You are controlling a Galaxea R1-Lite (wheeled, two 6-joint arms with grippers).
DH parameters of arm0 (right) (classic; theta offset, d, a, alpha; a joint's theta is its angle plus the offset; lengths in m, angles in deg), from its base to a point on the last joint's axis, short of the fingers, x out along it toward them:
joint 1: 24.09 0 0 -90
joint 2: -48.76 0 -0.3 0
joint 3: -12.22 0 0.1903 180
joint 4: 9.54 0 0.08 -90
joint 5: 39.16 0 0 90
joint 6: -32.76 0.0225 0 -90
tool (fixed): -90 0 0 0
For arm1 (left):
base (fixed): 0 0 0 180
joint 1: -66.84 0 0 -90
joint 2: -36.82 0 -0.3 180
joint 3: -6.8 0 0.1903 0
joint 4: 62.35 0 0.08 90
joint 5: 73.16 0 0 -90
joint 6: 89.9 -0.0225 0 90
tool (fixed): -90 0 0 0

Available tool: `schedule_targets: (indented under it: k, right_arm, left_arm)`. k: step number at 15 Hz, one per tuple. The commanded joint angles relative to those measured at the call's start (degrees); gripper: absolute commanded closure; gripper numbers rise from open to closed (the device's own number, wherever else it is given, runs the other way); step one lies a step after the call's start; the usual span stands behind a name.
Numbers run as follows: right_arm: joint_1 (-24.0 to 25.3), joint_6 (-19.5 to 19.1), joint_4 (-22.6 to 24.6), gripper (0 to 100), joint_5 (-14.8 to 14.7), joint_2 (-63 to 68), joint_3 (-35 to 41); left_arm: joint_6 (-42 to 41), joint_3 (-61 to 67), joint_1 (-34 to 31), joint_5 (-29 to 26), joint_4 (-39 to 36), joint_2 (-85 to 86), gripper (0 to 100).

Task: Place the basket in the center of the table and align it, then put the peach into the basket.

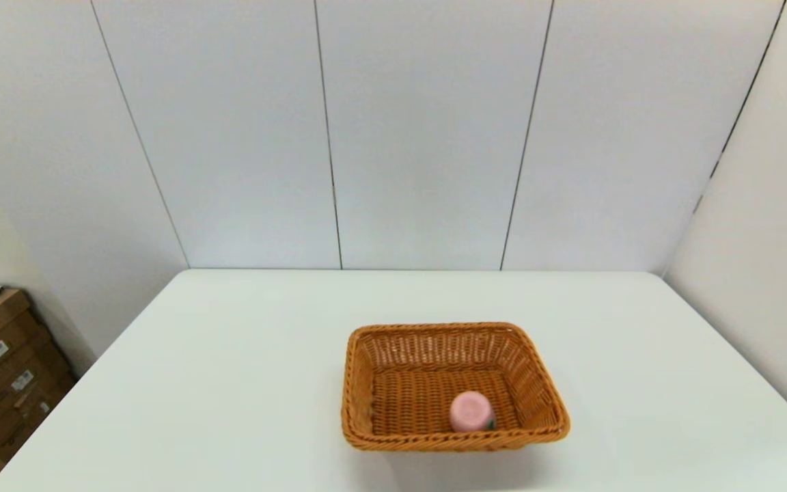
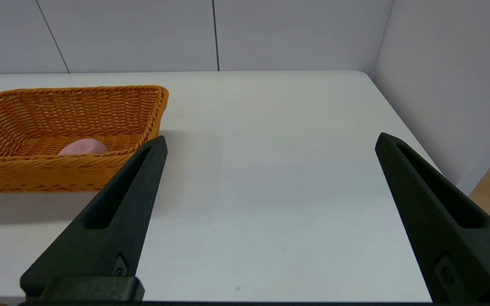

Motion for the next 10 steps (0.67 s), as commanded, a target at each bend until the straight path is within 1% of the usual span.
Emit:
schedule_targets:
  k: [1, 10]
  right_arm:
    - [0.0, 0.0, 0.0, 0, 0.0, 0.0, 0.0]
    - [0.0, 0.0, 0.0, 0, 0.0, 0.0, 0.1]
  left_arm:
    - [0.1, 0.0, 0.0, 0.0, 0.0, 0.0, 0]
    - [0.1, 0.0, 0.0, 0.0, -0.1, 0.0, 0]
